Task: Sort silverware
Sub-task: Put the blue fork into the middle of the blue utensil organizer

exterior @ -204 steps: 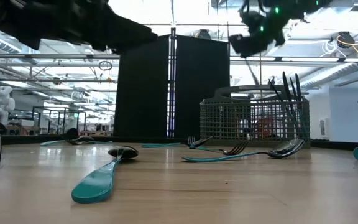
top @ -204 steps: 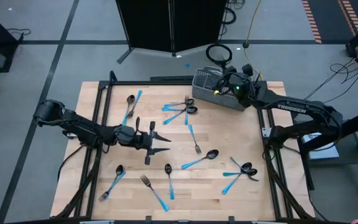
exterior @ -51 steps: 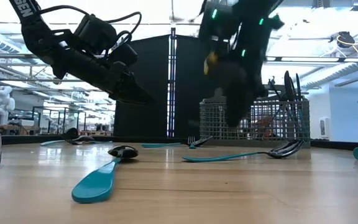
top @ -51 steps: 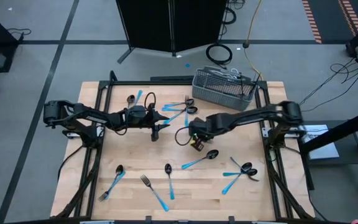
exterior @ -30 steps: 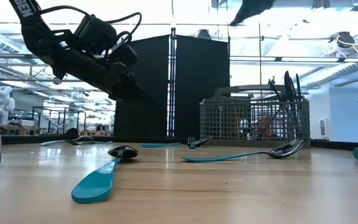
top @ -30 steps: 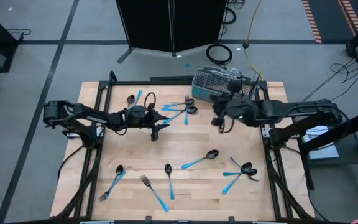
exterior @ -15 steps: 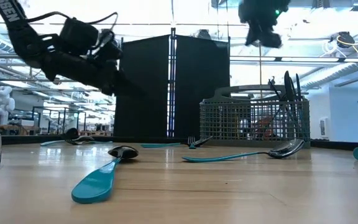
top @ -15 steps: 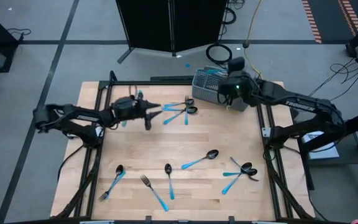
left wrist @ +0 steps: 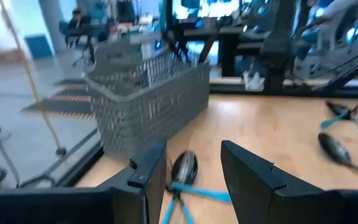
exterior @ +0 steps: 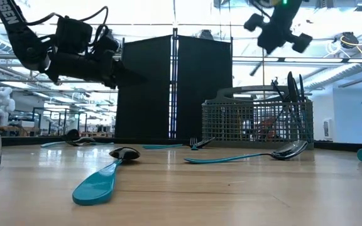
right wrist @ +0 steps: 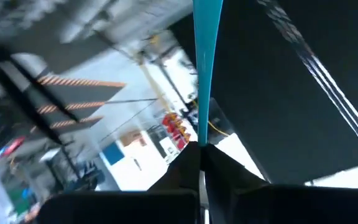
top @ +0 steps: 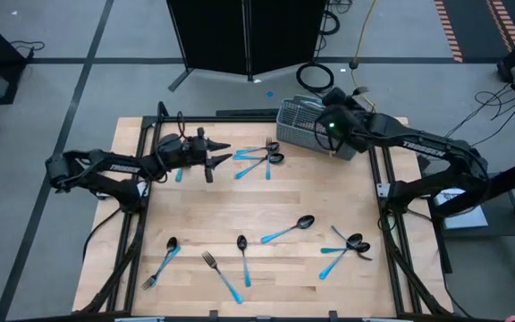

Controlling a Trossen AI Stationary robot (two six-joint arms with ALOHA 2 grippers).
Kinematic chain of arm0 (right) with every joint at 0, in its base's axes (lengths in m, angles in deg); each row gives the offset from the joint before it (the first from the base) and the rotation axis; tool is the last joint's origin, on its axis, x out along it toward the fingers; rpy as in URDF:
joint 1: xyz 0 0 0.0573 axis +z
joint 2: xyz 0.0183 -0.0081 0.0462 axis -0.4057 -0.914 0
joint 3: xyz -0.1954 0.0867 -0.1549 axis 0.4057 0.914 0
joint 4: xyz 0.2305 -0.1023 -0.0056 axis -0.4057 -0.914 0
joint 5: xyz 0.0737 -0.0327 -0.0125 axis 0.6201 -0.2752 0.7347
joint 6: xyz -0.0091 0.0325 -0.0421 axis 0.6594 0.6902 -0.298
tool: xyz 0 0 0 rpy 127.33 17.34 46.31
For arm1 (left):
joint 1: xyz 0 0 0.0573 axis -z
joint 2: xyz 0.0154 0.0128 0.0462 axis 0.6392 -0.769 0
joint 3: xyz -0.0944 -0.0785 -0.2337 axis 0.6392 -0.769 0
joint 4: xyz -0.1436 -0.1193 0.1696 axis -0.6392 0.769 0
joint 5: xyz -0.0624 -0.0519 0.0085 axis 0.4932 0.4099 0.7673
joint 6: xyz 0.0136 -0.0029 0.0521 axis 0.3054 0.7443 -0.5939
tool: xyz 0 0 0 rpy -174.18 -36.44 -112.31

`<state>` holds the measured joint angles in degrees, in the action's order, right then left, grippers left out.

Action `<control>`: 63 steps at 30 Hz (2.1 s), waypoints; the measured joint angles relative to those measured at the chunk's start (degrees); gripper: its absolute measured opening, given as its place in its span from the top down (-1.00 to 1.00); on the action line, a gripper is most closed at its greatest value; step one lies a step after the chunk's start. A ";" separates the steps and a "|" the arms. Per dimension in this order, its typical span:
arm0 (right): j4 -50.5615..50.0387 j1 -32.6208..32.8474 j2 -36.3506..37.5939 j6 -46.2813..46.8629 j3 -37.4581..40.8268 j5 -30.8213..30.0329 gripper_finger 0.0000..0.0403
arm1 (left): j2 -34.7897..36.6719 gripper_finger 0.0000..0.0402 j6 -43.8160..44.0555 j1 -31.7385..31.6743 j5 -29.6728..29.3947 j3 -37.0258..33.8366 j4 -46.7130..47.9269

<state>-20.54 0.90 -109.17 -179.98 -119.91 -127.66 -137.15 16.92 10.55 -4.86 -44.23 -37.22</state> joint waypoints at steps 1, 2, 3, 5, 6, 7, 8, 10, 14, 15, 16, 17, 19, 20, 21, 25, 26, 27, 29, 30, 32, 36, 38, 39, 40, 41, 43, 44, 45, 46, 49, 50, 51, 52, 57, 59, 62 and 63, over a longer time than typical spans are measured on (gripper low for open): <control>-2.55 -0.21 -0.85 1.58 0.00 0.11 1.00 | 0.00 0.26 -0.02 -0.34 1.17 0.00 -0.91; -4.79 -0.30 -1.66 3.37 0.00 0.25 1.00 | 0.00 0.26 0.00 -0.66 2.34 0.00 -1.87; -6.58 -0.30 -2.39 5.00 0.00 0.52 1.00 | 0.00 0.26 -0.01 -0.98 3.53 0.00 -2.62; -8.69 -0.30 -3.71 7.32 0.00 0.63 1.00 | 0.00 0.26 -0.01 -1.67 5.85 0.19 -3.42; -9.08 -0.30 -4.37 7.96 0.00 0.66 1.00 | 0.00 0.26 -0.02 -2.07 6.65 0.47 -3.53; -9.31 -0.28 -5.00 8.37 0.00 0.75 1.00 | 0.00 0.26 0.01 -2.41 7.08 0.73 -3.60; -9.43 -0.28 -5.74 8.56 0.00 0.80 1.00 | 0.00 0.26 0.00 -2.73 7.69 1.00 -3.62; -9.59 -0.28 -7.05 8.59 0.00 1.38 1.00 | 0.00 0.26 0.00 -3.29 8.85 1.64 -3.61; -12.41 -0.26 -10.31 10.15 0.00 4.18 1.00 | 0.00 0.26 0.03 -4.26 12.32 3.06 -3.61; -13.64 -0.25 -11.12 11.26 0.00 4.12 1.00 | 0.00 0.26 0.07 -4.37 13.17 3.45 -3.58; -14.86 -0.25 -11.91 12.61 0.00 4.14 1.00 | 0.00 0.26 0.07 -4.49 13.82 3.70 -3.59; -15.76 -0.25 -12.77 14.18 0.00 4.11 1.00 | 0.01 0.26 0.07 -4.56 14.46 3.89 -3.59; -16.67 -0.25 -14.18 17.45 0.00 4.12 1.00 | 0.00 0.26 0.04 -4.60 14.93 4.08 -3.55; -16.83 -0.25 -14.87 18.59 0.00 4.08 1.00 | 0.00 0.26 0.04 -4.60 15.29 4.11 -3.55; -16.85 -0.25 -15.25 19.39 0.00 4.16 0.98 | 0.00 0.26 0.04 -4.60 15.65 4.11 -3.55; -16.91 -0.04 -15.85 19.38 0.00 5.72 0.87 | 0.00 0.26 0.02 -4.62 15.78 4.11 -3.25; -16.89 0.04 -15.81 19.23 0.00 6.39 0.83 | 0.00 0.26 0.00 -4.62 15.78 4.11 -3.26; -16.95 0.05 -15.81 19.20 0.00 6.83 0.79 | 0.00 0.26 0.00 -4.62 15.78 4.11 -3.25; -17.67 0.07 -15.81 19.60 0.00 6.82 0.72 | 0.00 0.26 0.00 -4.62 15.78 4.11 -3.39; -17.92 0.12 -15.81 19.99 0.00 6.55 0.68 | 0.00 0.26 0.00 -4.63 15.78 4.11 -3.55; -18.00 0.46 -15.81 21.19 0.00 5.32 0.62 | 0.00 0.26 0.00 -4.62 15.78 4.11 -4.24; -18.01 1.57 -15.40 24.18 0.00 2.17 0.55 | 0.00 0.26 -0.35 -4.63 15.78 4.13 -5.04; -18.05 2.22 -14.87 24.88 0.00 1.63 0.54 | 0.00 0.26 -0.44 -4.70 15.78 4.13 -5.06; -18.01 2.57 -14.39 25.22 0.00 1.14 0.54 | 0.00 0.26 -0.44 -4.86 15.79 4.13 -5.08; -17.85 2.93 -13.96 25.53 -0.07 0.08 0.54 | 0.00 0.26 -0.44 -5.02 15.80 4.13 -5.08; -17.93 3.35 -13.48 26.04 -0.52 -1.25 0.55 | 0.00 0.26 -0.46 -5.35 15.80 4.13 -5.02; -17.38 4.02 -12.12 28.66 -2.17 -3.25 0.57 | 0.00 0.26 -0.38 -5.99 15.80 4.13 -4.84; -16.80 4.36 -11.30 30.87 -3.35 -3.65 0.58 | 0.00 0.26 -0.37 -6.29 15.78 4.13 -4.61; -16.06 4.59 -10.28 33.60 -4.85 -3.47 0.59 | 0.00 0.26 -0.37 -6.62 15.80 4.13 -4.29; -15.19 4.79 -9.26 36.74 -6.42 -3.00 0.60 | 0.00 0.26 -0.34 -6.84 15.84 4.13 -4.07; -10.68 4.88 -5.80 48.80 -11.21 4.96 0.63 | 0.00 0.26 -0.12 -7.49 16.23 4.13 -3.57; -8.37 4.66 -4.62 54.56 -12.29 10.42 0.63 | 0.00 0.26 -0.11 -7.68 16.48 4.13 -3.25; -5.58 4.30 -3.41 60.95 -12.98 17.03 0.64 | 0.00 0.26 -0.11 -7.89 16.70 4.13 -3.04; -1.98 3.83 -2.41 68.07 -13.22 24.13 0.64 | 0.00 0.26 -0.11 -8.12 16.84 4.13 -2.87; 15.27 1.21 -0.12 90.40 -9.11 60.26 0.64 | 0.00 0.26 0.07 -9.14 16.93 4.15 -1.56; 23.35 2.08 -0.82 90.66 -3.78 67.16 0.64 | 0.00 0.26 0.98 -9.74 15.38 4.63 1.51; 39.33 4.08 -3.79 91.43 5.78 69.29 0.64 | 0.00 0.26 7.19 -10.88 11.97 8.81 12.46; 44.33 4.50 -5.00 92.07 8.63 69.40 0.64 | 0.00 0.26 9.10 -11.11 11.72 11.10 18.02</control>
<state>23.80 5.40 -114.17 -87.91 -111.28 -58.26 -137.15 26.03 -0.55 6.87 -33.13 -19.20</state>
